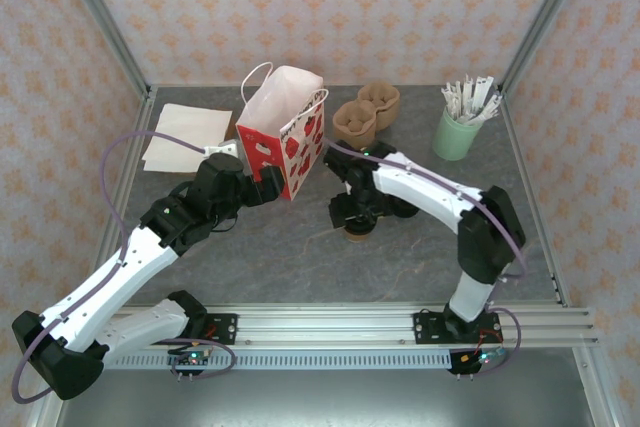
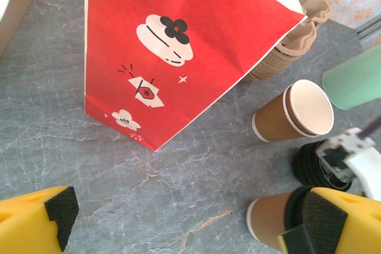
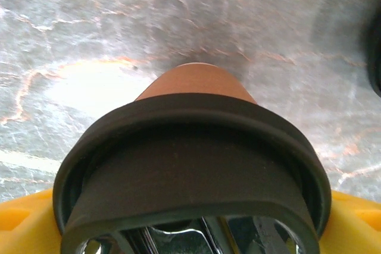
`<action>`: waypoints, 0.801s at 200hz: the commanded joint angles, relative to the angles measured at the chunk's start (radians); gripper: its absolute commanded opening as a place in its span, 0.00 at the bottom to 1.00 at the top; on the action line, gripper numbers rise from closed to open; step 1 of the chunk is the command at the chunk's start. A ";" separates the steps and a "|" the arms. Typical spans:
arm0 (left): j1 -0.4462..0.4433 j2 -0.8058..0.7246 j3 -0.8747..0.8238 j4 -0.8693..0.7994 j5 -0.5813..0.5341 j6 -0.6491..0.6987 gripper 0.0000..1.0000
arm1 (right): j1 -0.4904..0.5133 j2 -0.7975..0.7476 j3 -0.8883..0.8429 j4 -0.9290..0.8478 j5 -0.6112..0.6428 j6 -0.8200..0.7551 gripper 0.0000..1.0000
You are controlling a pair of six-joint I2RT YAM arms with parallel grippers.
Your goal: Pack the takeout coffee
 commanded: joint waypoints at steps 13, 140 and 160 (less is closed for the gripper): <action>0.010 0.010 0.019 -0.033 -0.033 0.025 1.00 | -0.085 -0.168 -0.128 -0.032 0.009 0.021 0.87; 0.010 0.019 0.049 -0.046 -0.026 0.019 1.00 | -0.679 -0.205 -0.187 -0.016 -0.007 -0.177 0.84; 0.010 0.019 0.051 -0.047 -0.027 0.019 1.00 | -0.705 -0.152 -0.181 0.021 0.005 -0.188 0.84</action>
